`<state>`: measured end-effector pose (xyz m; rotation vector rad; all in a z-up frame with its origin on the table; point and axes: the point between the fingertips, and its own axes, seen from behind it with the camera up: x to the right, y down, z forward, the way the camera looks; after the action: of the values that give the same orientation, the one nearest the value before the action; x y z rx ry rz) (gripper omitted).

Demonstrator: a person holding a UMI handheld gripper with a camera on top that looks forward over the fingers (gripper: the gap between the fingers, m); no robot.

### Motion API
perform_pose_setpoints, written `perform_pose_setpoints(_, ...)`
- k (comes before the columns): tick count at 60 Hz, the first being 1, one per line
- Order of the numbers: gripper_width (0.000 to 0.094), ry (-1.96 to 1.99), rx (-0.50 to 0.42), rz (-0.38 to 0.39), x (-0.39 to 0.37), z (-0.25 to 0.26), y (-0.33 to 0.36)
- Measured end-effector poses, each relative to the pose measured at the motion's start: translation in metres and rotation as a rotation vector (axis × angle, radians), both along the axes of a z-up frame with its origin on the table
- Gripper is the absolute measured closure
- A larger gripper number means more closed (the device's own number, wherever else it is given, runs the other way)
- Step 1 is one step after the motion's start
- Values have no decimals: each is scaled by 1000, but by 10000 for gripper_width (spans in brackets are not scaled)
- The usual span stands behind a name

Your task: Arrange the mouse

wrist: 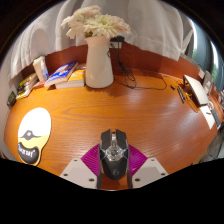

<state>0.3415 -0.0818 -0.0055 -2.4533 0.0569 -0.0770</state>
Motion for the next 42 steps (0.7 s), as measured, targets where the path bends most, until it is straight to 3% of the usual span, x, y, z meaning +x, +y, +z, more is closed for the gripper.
perform_pose_setpoints(12, 588, -20, 188, -81, -31, 120, 43)
perform_pose_setpoints(19, 586, -31, 314, -72, -76, 197, 67)
perform_pose_setpoints(25, 587, -31, 365, -50, -129, 238, 82)
perform_pose_setpoints(33, 586, -19, 373, 22, -208, 238, 100)
perform_pose_setpoints(42, 585, 31, 255, 88, -283, 162, 106)
